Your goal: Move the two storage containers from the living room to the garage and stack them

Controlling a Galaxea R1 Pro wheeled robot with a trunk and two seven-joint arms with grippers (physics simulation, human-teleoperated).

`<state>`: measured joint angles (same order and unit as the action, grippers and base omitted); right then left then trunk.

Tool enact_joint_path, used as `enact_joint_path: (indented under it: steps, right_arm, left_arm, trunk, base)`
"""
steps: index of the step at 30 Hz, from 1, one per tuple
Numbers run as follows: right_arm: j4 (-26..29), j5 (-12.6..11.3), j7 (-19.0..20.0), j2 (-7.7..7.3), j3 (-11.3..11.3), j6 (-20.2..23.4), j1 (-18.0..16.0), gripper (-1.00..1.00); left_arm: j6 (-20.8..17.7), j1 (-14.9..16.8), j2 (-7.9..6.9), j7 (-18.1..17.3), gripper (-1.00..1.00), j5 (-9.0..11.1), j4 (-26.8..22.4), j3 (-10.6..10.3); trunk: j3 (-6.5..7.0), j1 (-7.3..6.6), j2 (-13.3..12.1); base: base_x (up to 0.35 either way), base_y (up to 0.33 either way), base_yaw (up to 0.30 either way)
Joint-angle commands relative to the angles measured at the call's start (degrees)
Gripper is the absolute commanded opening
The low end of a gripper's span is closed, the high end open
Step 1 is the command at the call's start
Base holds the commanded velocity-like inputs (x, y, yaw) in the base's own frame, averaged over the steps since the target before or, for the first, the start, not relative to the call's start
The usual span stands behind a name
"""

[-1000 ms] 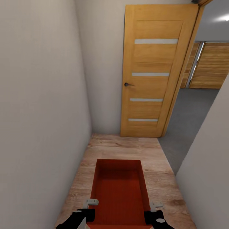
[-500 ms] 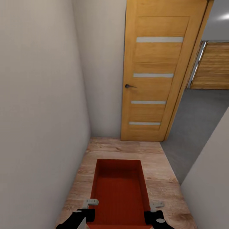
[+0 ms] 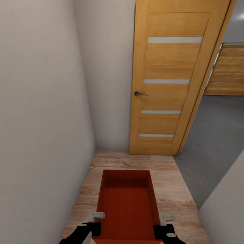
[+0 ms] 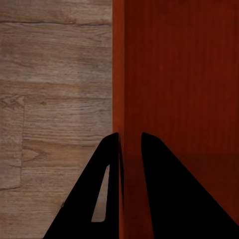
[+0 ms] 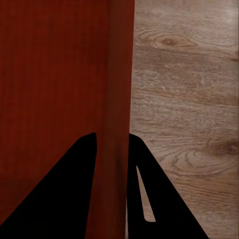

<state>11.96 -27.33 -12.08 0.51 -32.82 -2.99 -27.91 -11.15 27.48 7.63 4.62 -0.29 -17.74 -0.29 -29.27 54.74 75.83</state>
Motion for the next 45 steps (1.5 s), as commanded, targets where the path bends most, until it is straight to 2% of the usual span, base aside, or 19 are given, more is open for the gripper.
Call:
enact_joint_path:
  steps: [1,28,45]
  right_arm:
    - [-0.4,-1.3,-0.9,-0.01,0.0,0.8,0.0,-1.0]
    - [-0.4,-1.3,-0.9,0.01,0.0,0.8,0.0,-1.0]
    - [-0.4,-1.3,-1.0,0.01,0.0,0.8,0.0,-1.0]
  left_arm:
    - [-0.4,0.0,0.01,0.6,-1.0,-0.7,-0.4,-0.2]
    - [-0.4,0.0,0.01,0.6,-1.0,-0.6,-0.4,-0.2]
    - [-0.4,0.0,0.02,0.6,-1.0,-0.6,-0.3,-0.1]
  trunk:
    - [-0.05,0.03,0.0]
    - [-0.05,0.03,0.0]
    - [-0.05,0.03,0.0]
  base:
    - [0.32,0.0,0.0]
    - [0.32,-0.005,-0.001]
    - [0.032,-0.006,-0.259]
